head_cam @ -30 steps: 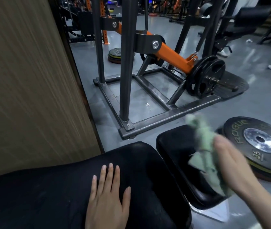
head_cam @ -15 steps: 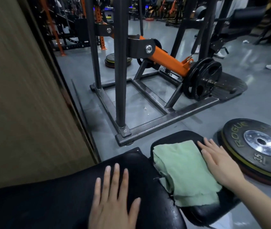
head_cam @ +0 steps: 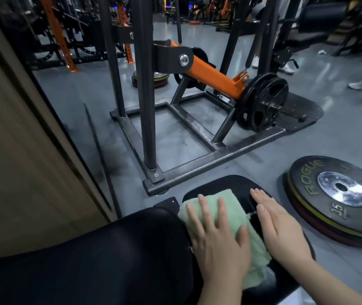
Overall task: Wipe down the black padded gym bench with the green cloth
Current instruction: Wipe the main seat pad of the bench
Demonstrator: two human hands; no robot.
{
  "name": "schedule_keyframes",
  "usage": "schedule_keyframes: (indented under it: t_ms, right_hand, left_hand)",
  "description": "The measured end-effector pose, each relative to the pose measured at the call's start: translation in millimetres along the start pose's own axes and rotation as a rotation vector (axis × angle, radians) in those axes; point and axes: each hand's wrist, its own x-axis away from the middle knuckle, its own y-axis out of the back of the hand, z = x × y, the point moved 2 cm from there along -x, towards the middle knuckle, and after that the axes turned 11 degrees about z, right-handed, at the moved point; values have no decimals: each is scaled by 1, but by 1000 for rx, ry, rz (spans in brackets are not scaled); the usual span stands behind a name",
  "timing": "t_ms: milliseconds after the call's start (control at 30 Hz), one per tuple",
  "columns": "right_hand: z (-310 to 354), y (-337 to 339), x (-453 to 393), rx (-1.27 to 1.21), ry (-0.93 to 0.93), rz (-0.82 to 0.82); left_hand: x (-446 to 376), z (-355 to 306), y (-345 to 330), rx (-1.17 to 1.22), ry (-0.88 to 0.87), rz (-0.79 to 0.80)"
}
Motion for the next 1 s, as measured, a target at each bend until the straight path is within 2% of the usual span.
schedule_keyframes:
  t_ms: [233, 333, 467, 633, 667, 733, 833, 1000]
  right_hand:
    - [2, 1, -1, -54, 41, 33]
    - [2, -1, -3, 19, 42, 93]
    - [1, -3, -8, 275, -1, 236]
    - [3, -3, -9, 411, -38, 371]
    - [3, -2, -9, 407, -40, 380]
    - [3, -3, -9, 391, -47, 377]
    - [2, -4, -9, 379, -44, 344]
    - [0, -7, -11, 336, -41, 285]
  left_hand:
    - [-3, -11, 12, 229, 195, 118]
    - [-22, -6, 21, 354, 273, 178]
    - [-31, -3, 28, 338, 272, 183]
    - [7, -16, 18, 254, 257, 202]
    - [14, -20, 19, 300, 260, 248]
    - [12, -20, 17, 321, 252, 199]
    - [-18, -9, 18, 324, 380, 206]
    - [-60, 6, 33, 325, 381, 176]
